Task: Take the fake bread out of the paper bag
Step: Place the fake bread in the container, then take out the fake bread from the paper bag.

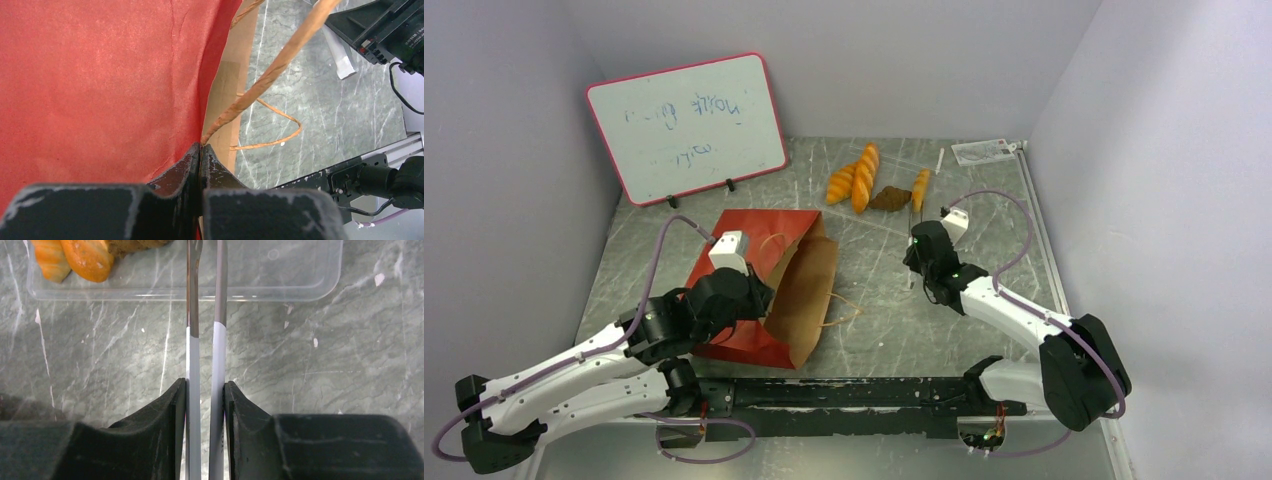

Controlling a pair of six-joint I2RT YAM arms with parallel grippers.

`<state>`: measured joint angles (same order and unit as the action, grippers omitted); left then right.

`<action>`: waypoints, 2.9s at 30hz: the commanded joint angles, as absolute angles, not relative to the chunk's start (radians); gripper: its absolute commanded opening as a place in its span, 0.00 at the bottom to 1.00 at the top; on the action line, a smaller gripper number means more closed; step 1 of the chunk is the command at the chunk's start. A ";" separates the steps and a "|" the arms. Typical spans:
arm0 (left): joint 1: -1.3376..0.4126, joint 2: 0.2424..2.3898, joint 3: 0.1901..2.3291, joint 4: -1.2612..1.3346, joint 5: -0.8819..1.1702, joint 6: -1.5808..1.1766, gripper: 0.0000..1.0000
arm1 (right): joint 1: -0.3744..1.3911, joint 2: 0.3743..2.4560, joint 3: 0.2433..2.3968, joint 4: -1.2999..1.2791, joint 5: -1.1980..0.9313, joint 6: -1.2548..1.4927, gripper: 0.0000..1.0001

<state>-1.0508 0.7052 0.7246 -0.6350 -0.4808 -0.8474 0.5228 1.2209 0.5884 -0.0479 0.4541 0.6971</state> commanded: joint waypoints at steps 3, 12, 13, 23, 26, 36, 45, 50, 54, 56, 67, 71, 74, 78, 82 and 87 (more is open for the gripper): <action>-1.054 0.702 0.700 -0.552 -0.445 -0.843 0.07 | 0.520 1.216 0.611 -0.107 0.413 0.758 0.35; -1.054 0.707 0.683 -0.526 -0.441 -0.853 0.07 | 0.520 1.197 0.623 -0.157 0.416 0.765 0.40; -1.054 0.709 0.682 -0.525 -0.441 -0.854 0.07 | 0.520 1.196 0.627 -0.166 0.417 0.767 0.40; -1.054 0.715 0.682 -0.516 -0.452 -0.855 0.07 | 0.521 1.115 0.625 -0.231 0.400 0.779 0.40; -1.054 0.714 0.682 -0.513 -0.454 -0.852 0.07 | 0.523 1.087 0.623 -0.253 0.381 0.783 0.40; -1.054 0.696 0.647 -0.489 -0.461 -0.860 0.07 | 0.537 0.975 0.623 -0.366 0.367 0.802 0.39; -1.054 0.653 0.612 -0.488 -0.477 -0.867 0.07 | 0.575 0.855 0.660 -0.475 0.365 0.808 0.36; -1.054 0.619 0.611 -0.497 -0.485 -0.854 0.07 | 0.590 0.783 0.684 -0.495 0.311 0.776 0.33; -1.054 0.616 0.632 -0.509 -0.478 -0.825 0.07 | 0.618 0.759 0.700 -0.510 0.262 0.744 0.32; -1.054 0.625 0.646 -0.529 -0.481 -0.828 0.07 | 0.642 0.737 0.705 -0.515 0.249 0.728 0.32; -1.055 0.650 0.675 -0.553 -0.509 -0.840 0.07 | 0.712 0.654 0.791 -0.611 0.109 0.615 0.31; -1.054 0.661 0.682 -0.550 -0.509 -0.843 0.07 | 0.712 0.639 0.836 -0.653 0.035 0.597 0.30; -1.054 0.664 0.684 -0.555 -0.514 -0.849 0.07 | 0.713 0.629 0.864 -0.678 -0.012 0.597 0.30; -1.054 0.651 0.681 -0.557 -0.520 -0.854 0.07 | 0.713 0.620 0.890 -0.703 -0.071 0.608 0.30; -1.054 0.633 0.673 -0.557 -0.516 -0.857 0.07 | 0.713 0.607 0.875 -0.697 -0.142 0.629 0.29; -1.055 0.609 0.671 -0.561 -0.503 -0.848 0.07 | 0.712 0.616 0.835 -0.660 -0.226 0.643 0.29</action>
<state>-1.0508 0.6323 0.6479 -0.5617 -0.4946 -0.8520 0.7074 0.6216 0.8551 -0.7101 -0.1257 0.6285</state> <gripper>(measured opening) 0.075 0.315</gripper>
